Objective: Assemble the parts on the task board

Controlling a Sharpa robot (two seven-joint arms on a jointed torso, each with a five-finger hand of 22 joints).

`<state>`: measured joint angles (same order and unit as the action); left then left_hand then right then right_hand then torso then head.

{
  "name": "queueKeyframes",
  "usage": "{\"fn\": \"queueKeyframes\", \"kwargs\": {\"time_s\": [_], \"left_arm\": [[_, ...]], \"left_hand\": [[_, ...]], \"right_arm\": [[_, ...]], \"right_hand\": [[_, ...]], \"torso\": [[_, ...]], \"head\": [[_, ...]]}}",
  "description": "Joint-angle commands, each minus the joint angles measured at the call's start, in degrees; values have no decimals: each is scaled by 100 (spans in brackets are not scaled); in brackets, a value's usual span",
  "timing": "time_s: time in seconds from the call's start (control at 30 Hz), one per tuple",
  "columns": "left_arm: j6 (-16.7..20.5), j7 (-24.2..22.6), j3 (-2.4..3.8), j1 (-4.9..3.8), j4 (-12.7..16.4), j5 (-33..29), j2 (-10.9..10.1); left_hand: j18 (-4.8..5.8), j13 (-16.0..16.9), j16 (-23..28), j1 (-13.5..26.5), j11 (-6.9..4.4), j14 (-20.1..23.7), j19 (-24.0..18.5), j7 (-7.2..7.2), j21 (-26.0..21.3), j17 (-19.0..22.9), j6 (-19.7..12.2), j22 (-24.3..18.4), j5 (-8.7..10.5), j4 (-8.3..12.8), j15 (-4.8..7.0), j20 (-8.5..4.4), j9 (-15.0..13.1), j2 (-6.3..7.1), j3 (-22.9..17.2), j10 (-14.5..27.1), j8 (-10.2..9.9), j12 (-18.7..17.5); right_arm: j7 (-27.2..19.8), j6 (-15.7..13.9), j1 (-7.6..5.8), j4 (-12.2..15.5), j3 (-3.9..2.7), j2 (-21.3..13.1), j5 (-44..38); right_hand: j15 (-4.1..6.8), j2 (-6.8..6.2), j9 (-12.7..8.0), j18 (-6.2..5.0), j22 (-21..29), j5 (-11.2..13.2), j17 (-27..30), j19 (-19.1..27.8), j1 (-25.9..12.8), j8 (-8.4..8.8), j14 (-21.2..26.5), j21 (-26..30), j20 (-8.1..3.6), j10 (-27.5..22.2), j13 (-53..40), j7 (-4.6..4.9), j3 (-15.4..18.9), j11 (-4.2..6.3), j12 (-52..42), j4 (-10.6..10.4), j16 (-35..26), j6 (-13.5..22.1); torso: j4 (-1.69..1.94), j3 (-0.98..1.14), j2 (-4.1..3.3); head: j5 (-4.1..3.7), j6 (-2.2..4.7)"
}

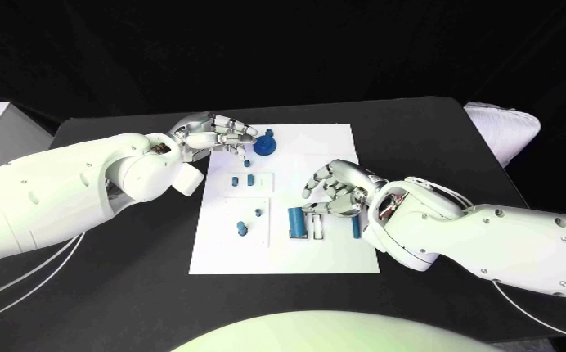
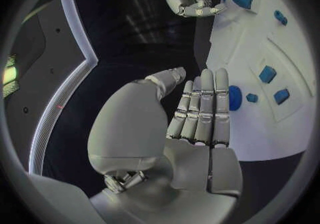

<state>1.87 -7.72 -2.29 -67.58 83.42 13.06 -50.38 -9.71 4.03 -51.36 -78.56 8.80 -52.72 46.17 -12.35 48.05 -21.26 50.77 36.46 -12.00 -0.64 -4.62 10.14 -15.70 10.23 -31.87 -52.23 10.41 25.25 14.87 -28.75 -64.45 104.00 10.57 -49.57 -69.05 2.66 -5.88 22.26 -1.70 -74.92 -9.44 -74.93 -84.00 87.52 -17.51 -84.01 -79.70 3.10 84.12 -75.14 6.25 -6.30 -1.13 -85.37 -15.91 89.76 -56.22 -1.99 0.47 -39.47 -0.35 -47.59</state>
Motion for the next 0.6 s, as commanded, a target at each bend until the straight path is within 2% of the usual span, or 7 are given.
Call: {"fn": "queueKeyframes", "kwargs": {"time_s": [0.03, 0.23, 0.4, 0.6], "left_arm": [[-83, -42, 2, -2, 13, 4, 12], [-83, -37, -1, -2, 14, 4, 2], [-85, -34, -2, -2, 15, 4, 0], [-84, -33, -4, -2, 18, 4, -4]], "left_hand": [[-74, -4, 26, 16, 2, -4, 21, 3, -33, 4, -27, -9, -33, -24, -24, 8, 6, -60, -13, 38, -25, -19], [-75, -4, 27, 11, 1, -4, 22, 4, -32, 4, -26, -8, -34, -25, -23, 7, 6, -71, -21, 38, -25, -17], [-76, -4, 27, 9, 1, -4, 22, 4, -32, 4, -26, -8, -35, -27, -22, 7, 6, -78, -26, 39, -25, -16], [-75, -3, 28, 12, 2, -3, 23, 3, -31, 4, -24, -7, -36, -40, -23, 7, 7, -102, -41, 41, -25, -14]], "right_arm": [[-772, -84, 44, -43, 14, 27, -495], [-839, -101, 156, -118, 26, 104, -580], [-748, -98, 191, -183, 30, 162, -617], [-571, 91, 208, -258, 31, 223, -648]], "right_hand": [[-29, 52, -91, -9, -1269, 7, -1507, -383, 108, 92, -599, -14, 30, 327, -1217, -3, -254, -44, -15, -22, 24, -87], [-44, -13, -205, -11, -1266, 12, -1507, -378, 58, 213, -599, -5, 44, 320, -1210, 17, -537, -61, -3, -37, 24, -132], [-62, -70, -287, -15, -1261, -15, -1507, -373, -127, 302, -599, 12, 60, 310, -1200, 40, -715, -83, 13, -57, 24, -150], [-72, -32, -359, -18, -1256, -90, -1507, -368, -430, 373, -599, 29, 74, 304, -1192, 46, -927, -91, 25, -68, 24, -187]], "torso": [[3, 7, -5], [12, 12, -12], [11, 2, -7], [9, -1, -5]], "head": [[4, 0], [21, -12], [20, -21], [31, -42]]}}
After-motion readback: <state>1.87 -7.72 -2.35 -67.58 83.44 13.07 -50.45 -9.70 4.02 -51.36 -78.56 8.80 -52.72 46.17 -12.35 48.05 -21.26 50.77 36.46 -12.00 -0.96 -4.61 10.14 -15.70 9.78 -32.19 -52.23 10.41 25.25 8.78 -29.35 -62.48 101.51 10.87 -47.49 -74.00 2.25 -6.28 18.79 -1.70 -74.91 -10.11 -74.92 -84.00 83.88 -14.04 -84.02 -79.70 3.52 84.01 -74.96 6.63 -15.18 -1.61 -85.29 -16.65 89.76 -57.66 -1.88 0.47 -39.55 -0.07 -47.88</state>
